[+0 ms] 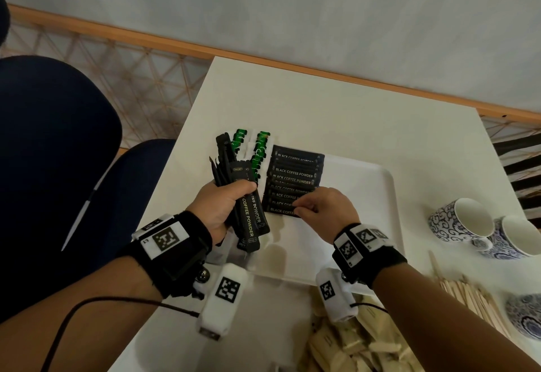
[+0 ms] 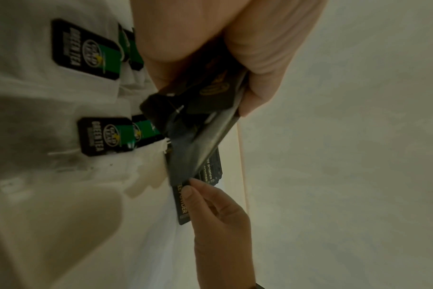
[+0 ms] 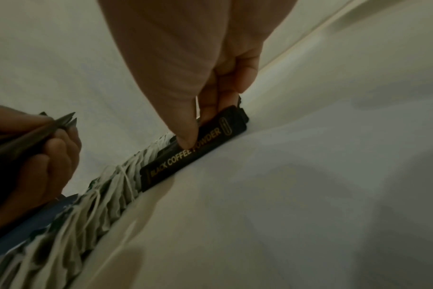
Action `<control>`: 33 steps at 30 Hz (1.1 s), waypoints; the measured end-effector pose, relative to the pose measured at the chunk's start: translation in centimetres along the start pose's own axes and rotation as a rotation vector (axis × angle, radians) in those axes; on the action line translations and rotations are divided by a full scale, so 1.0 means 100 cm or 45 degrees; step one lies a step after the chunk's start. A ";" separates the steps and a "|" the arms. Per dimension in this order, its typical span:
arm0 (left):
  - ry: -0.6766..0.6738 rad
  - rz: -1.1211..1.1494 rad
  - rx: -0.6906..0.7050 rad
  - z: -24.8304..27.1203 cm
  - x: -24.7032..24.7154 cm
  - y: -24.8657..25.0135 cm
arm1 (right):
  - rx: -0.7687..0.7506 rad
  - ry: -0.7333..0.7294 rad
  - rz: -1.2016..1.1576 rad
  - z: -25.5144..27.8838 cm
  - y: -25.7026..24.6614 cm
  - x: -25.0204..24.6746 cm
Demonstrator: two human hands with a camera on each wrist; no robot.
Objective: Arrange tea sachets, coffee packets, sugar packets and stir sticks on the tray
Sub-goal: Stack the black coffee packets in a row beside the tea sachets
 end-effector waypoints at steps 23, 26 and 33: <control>-0.048 0.042 -0.006 0.003 0.016 -0.010 | -0.139 -0.180 -0.700 0.012 -0.043 0.007; -0.077 0.066 -0.029 0.005 0.019 -0.010 | -0.076 -0.089 -0.707 0.015 -0.030 -0.003; -0.063 0.145 -0.025 0.007 0.014 -0.006 | 0.076 -0.070 -0.192 0.023 0.013 -0.008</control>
Point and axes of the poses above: each hand's wrist, its own z-axis away from the middle knuckle, its own x-axis out of the palm, y = z × x, the point moved 10 cm from there along -z, towards the middle knuckle, and after that the axes turned 13 degrees about -y, right-handed, at the moved point
